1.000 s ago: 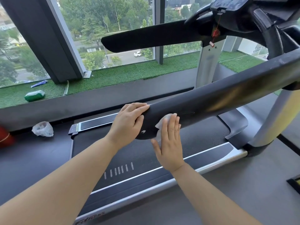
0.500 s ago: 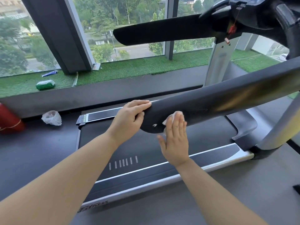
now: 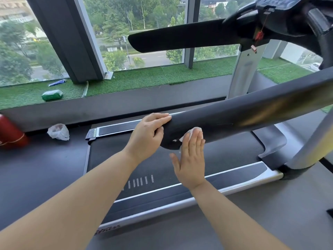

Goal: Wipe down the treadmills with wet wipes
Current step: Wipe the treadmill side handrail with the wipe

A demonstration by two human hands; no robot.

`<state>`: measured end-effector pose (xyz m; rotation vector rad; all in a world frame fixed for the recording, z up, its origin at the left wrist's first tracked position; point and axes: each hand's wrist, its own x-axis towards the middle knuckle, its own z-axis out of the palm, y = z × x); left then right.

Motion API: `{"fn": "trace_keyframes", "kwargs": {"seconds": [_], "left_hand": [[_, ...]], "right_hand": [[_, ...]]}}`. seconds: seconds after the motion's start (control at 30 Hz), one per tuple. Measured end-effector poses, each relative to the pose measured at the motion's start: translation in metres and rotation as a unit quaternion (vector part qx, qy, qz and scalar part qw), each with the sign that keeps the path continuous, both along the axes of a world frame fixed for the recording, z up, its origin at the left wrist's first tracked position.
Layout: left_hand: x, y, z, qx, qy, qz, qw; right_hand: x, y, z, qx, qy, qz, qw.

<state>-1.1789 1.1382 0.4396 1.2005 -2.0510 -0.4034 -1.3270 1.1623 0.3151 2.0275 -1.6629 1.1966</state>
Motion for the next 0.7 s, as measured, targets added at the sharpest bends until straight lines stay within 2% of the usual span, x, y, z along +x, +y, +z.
{"fn": "trace_keyframes", "kwargs": {"seconds": [0.07,0.17,0.23,0.37,0.43,0.47,0.6,0.7], "left_hand": [[0.000,-0.001,-0.001,-0.004,0.004,-0.002,1.000],[0.000,-0.002,-0.002,-0.009,0.003,-0.003,1.000],[-0.001,-0.002,-0.003,-0.011,0.009,-0.005,1.000],[-0.001,-0.002,-0.005,-0.004,0.009,0.002,1.000],[-0.001,-0.001,-0.005,-0.003,0.014,0.007,1.000],[-0.002,-0.001,-0.004,-0.004,0.017,0.008,1.000],[-0.002,-0.001,-0.003,-0.006,0.018,0.006,1.000],[-0.002,0.000,-0.003,-0.006,0.019,0.008,1.000]], "right_hand": [[0.020,0.004,-0.001,0.012,0.013,0.020,1.000],[0.019,0.004,-0.006,-0.014,0.130,0.068,0.989],[-0.003,-0.001,-0.006,-0.037,0.153,0.059,0.986],[-0.022,-0.001,0.000,0.008,0.016,-0.018,1.000],[-0.004,0.003,0.004,0.030,-0.031,-0.009,0.999],[0.007,0.005,0.004,0.032,-0.021,0.012,0.999],[0.018,0.003,-0.005,-0.011,0.135,0.071,0.988],[-0.011,-0.005,-0.007,-0.038,0.152,0.048,0.986]]}}
